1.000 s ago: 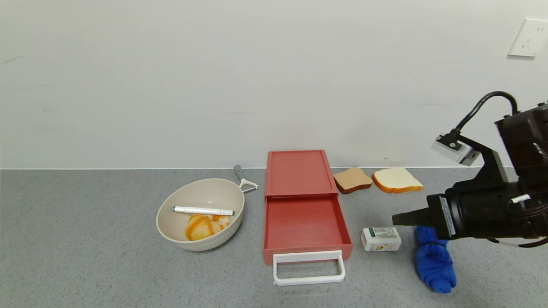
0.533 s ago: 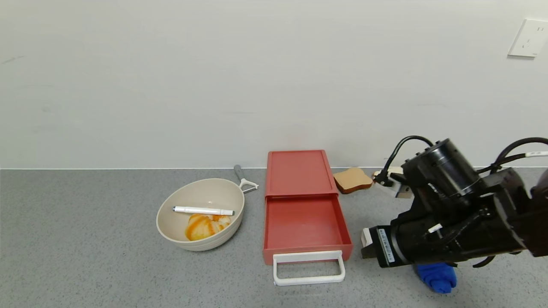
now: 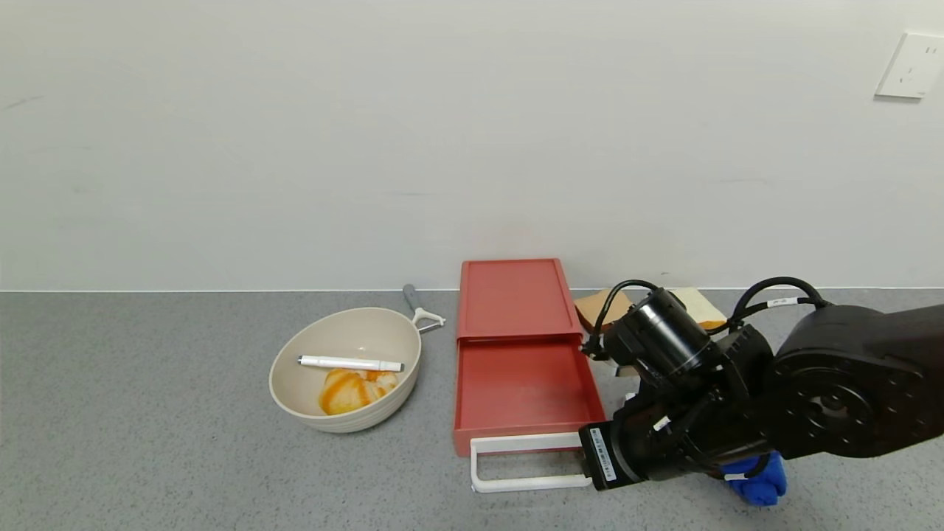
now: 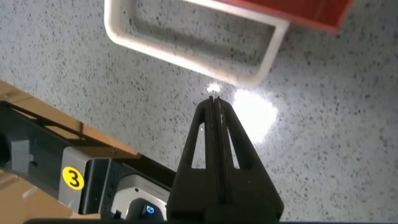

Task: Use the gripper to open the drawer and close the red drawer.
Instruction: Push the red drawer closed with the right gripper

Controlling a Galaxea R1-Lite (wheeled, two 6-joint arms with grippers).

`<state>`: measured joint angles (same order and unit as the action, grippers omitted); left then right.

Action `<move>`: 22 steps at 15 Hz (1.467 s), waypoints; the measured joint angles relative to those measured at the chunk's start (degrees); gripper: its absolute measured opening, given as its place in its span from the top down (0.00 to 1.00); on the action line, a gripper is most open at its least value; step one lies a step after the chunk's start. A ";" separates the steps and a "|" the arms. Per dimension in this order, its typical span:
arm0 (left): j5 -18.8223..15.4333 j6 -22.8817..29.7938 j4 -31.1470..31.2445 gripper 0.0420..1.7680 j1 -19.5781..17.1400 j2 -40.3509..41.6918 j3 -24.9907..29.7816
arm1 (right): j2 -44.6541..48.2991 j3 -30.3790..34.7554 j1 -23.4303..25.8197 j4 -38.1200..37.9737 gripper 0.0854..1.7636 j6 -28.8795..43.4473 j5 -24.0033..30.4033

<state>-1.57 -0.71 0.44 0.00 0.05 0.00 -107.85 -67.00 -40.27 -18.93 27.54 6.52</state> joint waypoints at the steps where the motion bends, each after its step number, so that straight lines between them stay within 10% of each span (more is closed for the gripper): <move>1: 0.00 0.00 0.00 0.03 0.00 0.00 0.00 | -1.02 -1.00 -0.02 0.00 0.98 -0.01 -0.16; 22: 0.01 0.00 0.00 0.03 0.00 0.00 0.00 | -12.24 -8.41 -0.24 5.02 0.98 0.44 -3.19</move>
<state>-1.56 -0.71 0.44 0.00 0.05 0.00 -120.09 -75.41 -40.51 -13.91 27.98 3.33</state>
